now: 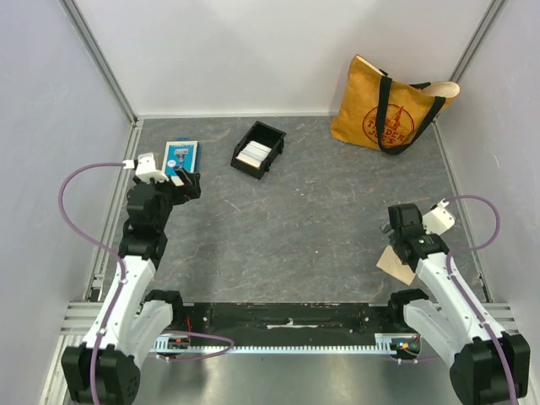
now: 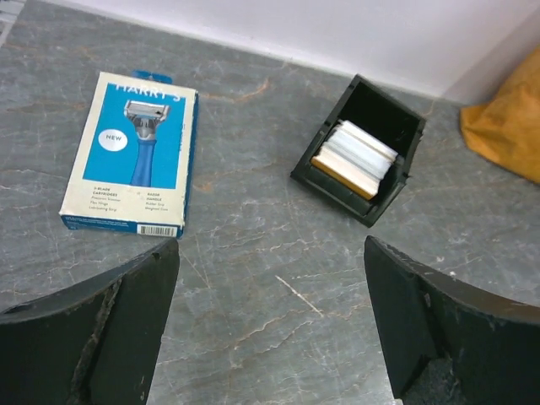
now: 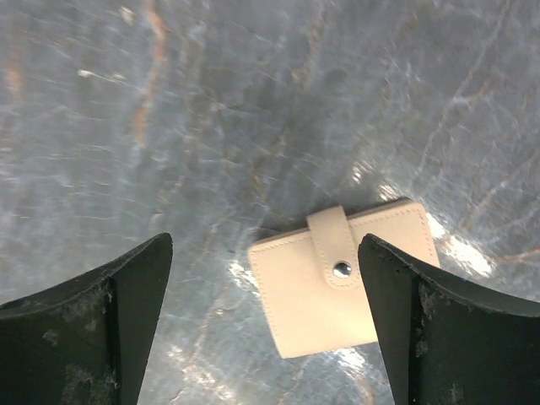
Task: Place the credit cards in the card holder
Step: Move the card holder to the center of the board.
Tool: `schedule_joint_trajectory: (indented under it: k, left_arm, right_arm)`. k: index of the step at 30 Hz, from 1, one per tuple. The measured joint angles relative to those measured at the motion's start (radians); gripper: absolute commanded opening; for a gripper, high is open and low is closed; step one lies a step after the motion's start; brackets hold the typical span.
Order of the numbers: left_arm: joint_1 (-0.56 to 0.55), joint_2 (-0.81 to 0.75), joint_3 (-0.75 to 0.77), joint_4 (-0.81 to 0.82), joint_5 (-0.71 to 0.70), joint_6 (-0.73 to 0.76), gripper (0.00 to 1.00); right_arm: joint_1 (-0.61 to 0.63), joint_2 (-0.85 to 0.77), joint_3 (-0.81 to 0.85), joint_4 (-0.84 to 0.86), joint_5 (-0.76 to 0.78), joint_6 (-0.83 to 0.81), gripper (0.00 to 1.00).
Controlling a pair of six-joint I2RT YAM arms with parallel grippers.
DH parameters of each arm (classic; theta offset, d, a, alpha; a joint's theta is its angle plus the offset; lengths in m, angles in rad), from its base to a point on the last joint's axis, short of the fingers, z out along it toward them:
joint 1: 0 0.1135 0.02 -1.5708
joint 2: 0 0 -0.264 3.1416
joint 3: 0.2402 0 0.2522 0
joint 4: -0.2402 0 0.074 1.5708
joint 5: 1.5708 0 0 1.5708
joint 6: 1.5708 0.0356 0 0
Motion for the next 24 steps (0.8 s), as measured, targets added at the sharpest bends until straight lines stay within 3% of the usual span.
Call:
schedule_joint_trajectory:
  k: [6, 11, 18, 24]
  left_arm:
    - [0.0, -0.124, -0.001, -0.051, -0.043, -0.096, 0.95]
    - [0.0, -0.125, 0.007, -0.169, 0.0, -0.197, 0.98]
    - [0.0, -0.095, 0.006, -0.237, 0.153, -0.254, 0.99]
    - [0.0, -0.113, -0.035, -0.209, 0.301, -0.258, 0.99]
  right_arm:
    - [0.0, 0.048, -0.034, -0.039, 0.024, 0.067, 0.98]
    - [0.0, 0.045, -0.069, -0.014, 0.005, 0.087, 0.98]
    - [-0.002, 0.154, -0.116, 0.176, -0.131, -0.098, 0.96]
    - [0.035, 0.282, -0.098, 0.442, -0.275, -0.243, 0.92]
